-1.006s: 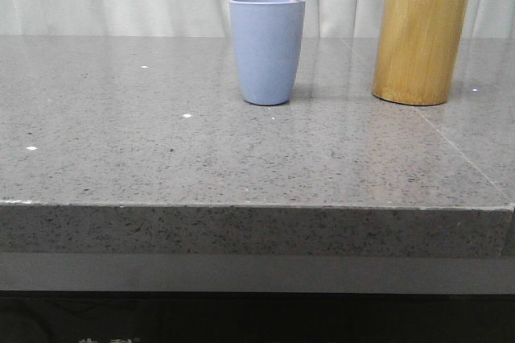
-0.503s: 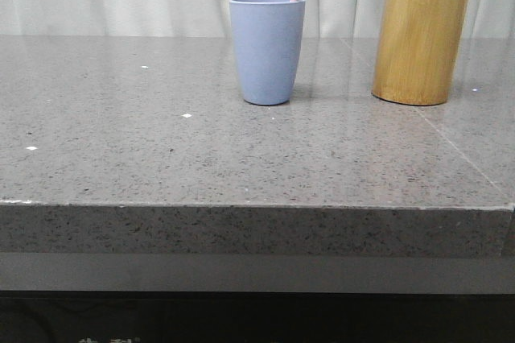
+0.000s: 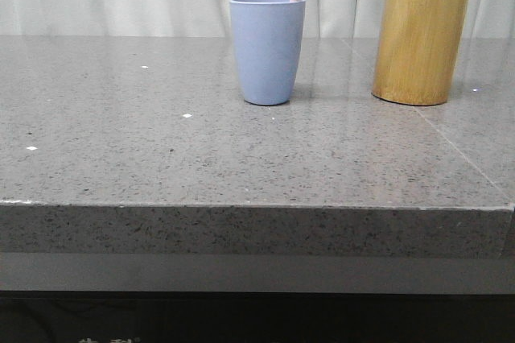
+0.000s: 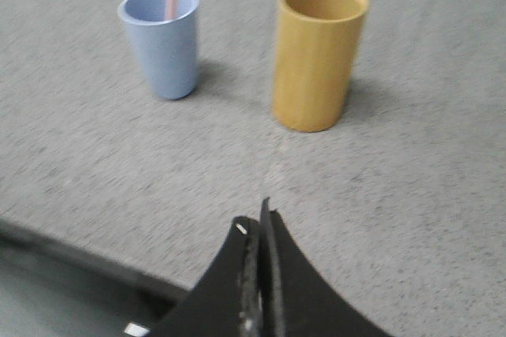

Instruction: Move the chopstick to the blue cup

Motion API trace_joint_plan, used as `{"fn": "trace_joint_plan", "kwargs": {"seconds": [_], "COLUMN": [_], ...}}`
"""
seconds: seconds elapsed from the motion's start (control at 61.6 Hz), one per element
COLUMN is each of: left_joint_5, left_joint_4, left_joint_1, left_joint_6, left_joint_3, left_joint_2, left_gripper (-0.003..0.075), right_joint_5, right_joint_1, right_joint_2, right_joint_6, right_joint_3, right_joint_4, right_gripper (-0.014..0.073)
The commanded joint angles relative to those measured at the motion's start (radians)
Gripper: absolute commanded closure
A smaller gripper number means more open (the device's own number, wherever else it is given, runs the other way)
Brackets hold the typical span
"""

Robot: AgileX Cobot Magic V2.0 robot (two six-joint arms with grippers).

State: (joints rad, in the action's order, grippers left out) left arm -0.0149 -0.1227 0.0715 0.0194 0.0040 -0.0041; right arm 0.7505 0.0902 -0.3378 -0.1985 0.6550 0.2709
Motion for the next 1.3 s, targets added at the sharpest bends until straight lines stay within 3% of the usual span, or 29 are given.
{"fn": "trace_joint_plan", "kwargs": {"seconds": [0.0,0.162,0.324,0.438,0.957,1.152,1.281], "left_joint_5": [0.082,0.082,0.082,0.082,0.082,0.082,0.082], "left_joint_4": [-0.008,-0.008,-0.008,-0.008,-0.008,-0.008,-0.008], "left_joint_1": [-0.002,-0.002,-0.002,-0.002,-0.002,-0.002,-0.002], "left_joint_6": [-0.004,-0.004,-0.004,-0.004,-0.004,-0.004,-0.004], "left_joint_3": [0.012,0.012,0.012,0.012,0.012,0.012,0.012], "left_joint_2": [-0.023,-0.023,-0.023,-0.023,-0.023,-0.023,-0.023], "left_gripper": [0.0739,0.0739,0.0739,0.0739,0.0739,0.0739,0.0739], "right_joint_5": [-0.228,-0.546,-0.738,-0.789,-0.775,-0.84,-0.837], "right_joint_1": [-0.032,-0.049,-0.049,-0.05,-0.051,-0.051,-0.051], "right_joint_2": [0.082,0.24,0.339,0.37,0.37,0.37,0.37], "right_joint_6": [-0.008,-0.008,-0.008,-0.008,0.007,0.267,0.317], "right_joint_3": [-0.122,-0.418,-0.616,-0.675,-0.678,-0.678,-0.678], "right_joint_4": [-0.003,-0.003,-0.003,-0.003,-0.005,-0.29,-0.298], "right_gripper": [0.0711,0.0711,0.0711,0.0711,0.0711,0.0711,0.0711]}}
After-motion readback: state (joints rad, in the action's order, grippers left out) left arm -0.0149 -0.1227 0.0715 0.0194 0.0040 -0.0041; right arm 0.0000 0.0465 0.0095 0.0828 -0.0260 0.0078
